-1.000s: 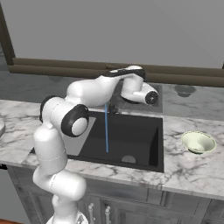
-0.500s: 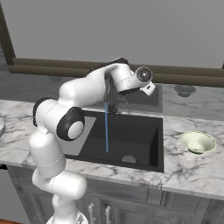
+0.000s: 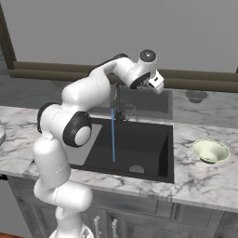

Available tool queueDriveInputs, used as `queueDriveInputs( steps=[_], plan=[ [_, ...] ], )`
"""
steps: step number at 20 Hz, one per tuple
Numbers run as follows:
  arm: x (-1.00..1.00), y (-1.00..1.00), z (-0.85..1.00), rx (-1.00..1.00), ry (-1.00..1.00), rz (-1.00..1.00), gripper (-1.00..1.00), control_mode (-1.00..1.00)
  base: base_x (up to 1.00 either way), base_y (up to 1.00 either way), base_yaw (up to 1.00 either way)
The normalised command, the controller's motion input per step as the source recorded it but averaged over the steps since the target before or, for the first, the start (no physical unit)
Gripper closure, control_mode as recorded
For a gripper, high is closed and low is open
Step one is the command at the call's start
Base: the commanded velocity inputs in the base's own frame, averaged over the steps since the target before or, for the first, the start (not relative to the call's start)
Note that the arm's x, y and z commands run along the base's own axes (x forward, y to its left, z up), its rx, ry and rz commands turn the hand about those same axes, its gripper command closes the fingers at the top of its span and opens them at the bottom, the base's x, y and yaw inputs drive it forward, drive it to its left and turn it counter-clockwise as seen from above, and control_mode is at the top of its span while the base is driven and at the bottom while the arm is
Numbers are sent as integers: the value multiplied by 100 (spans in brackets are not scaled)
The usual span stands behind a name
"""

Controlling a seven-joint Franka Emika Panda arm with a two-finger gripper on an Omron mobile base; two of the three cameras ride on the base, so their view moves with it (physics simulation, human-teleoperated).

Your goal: Rinse each bowl for a few seconds and place them down in the sink or on the counter.

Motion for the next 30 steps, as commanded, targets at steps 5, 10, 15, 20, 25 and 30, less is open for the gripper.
queueDriveInputs(
  steps=[5,10,15,20,25,30],
  plan=[
    [-23,-35,4,-6,11,0,-100,-100,0,0,0],
    [-45,-42,-5,-2,7,0,-100,-100,0,0,0],
    [-45,-34,-4,-7,8,0,-100,-100,0,0,0],
    [-37,-17,-12,-9,12,0,-100,-100,0,0,0],
    [-24,-3,-21,-13,14,0,-100,-100,0,0,0],
    [-16,-13,-20,-13,17,0,-100,-100,0,0,0]
  ],
)
